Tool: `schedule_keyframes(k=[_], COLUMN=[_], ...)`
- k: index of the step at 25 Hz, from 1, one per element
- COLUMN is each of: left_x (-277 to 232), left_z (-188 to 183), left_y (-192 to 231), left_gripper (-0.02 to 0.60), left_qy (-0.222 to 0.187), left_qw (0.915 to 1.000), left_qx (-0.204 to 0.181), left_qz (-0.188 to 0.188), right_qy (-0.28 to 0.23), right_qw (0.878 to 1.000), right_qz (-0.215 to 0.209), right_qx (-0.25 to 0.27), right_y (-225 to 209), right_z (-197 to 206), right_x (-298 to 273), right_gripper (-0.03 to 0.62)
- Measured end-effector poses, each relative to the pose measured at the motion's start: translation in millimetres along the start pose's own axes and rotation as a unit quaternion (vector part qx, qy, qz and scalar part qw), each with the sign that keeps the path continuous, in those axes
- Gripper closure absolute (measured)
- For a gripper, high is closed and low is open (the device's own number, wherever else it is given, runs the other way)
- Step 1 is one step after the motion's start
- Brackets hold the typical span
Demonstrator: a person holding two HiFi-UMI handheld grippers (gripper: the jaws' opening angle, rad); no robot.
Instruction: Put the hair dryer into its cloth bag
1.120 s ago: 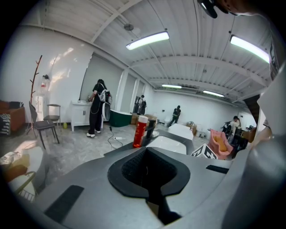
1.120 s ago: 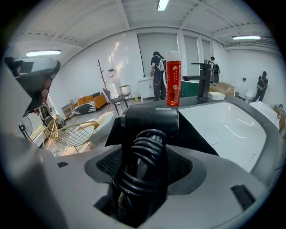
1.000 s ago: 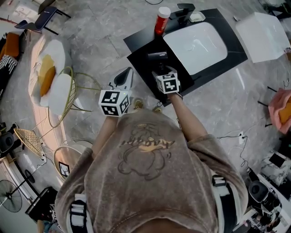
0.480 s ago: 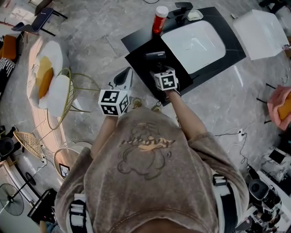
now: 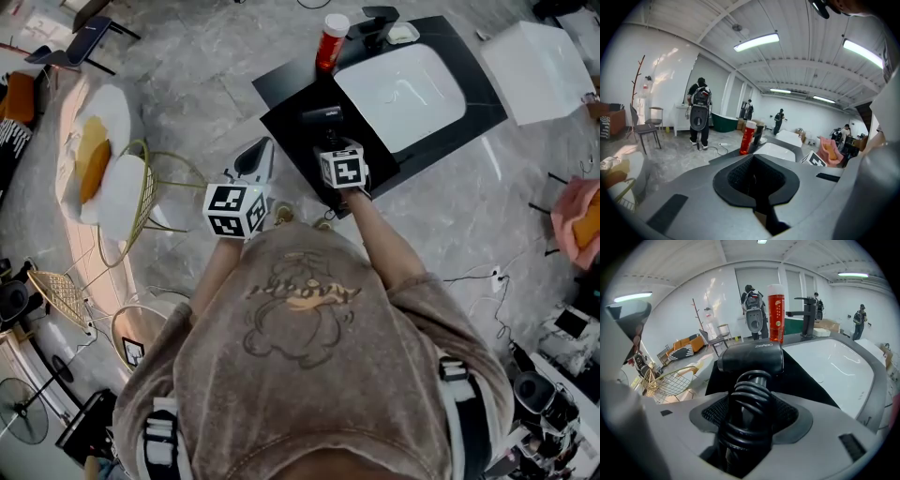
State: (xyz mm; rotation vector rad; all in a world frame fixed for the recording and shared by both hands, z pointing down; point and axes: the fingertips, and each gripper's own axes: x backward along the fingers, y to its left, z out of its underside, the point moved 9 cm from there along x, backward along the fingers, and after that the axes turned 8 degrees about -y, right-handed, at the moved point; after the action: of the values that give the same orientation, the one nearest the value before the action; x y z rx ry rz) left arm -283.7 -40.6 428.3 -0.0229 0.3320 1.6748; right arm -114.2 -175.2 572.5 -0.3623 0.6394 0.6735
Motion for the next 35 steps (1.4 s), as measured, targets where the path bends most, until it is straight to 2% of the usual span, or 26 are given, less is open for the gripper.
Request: schedule_keyframes(k=[4, 12, 18, 28, 35], left_x=[4.1, 0.7, -3.8, -26.2, -36.1], left_z=[0.0, 0.5, 2.9, 0.2, 3.3], left_y=[2.4, -1.4, -11.7, -36.6, -59.3], left_gripper=[0.566, 0.566, 0.566, 0.566, 0.566], left_qy=[-0.001, 0.002, 0.006, 0.010, 0.023], left_qw=[1.0000, 0.9999, 0.9994, 0.9952, 0.9893], left_qx=[0.002, 0.007, 0.007, -0.007, -0.019], left_qz=[-0.001, 0.013, 0.034, 0.097, 0.143], right_qy=[-0.022, -0.075, -0.114, -0.151, -0.172], right_qw=[1.000, 0.997, 0.993, 0.987, 0.979], right_qz=[-0.015, -0.028, -0.021, 0.028, 0.069], right_qx=[0.016, -0.002, -0.020, -0.055, -0.089], right_y=[7.5, 3.2, -7.4, -31.2, -38.1], right_z=[-2.8, -20.5, -27.1, -5.7, 22.5], right_x=[8.7, 42.6, 78.5, 146.6, 191.0], right_gripper=[0.321, 0.321, 0.322, 0.322, 0.322])
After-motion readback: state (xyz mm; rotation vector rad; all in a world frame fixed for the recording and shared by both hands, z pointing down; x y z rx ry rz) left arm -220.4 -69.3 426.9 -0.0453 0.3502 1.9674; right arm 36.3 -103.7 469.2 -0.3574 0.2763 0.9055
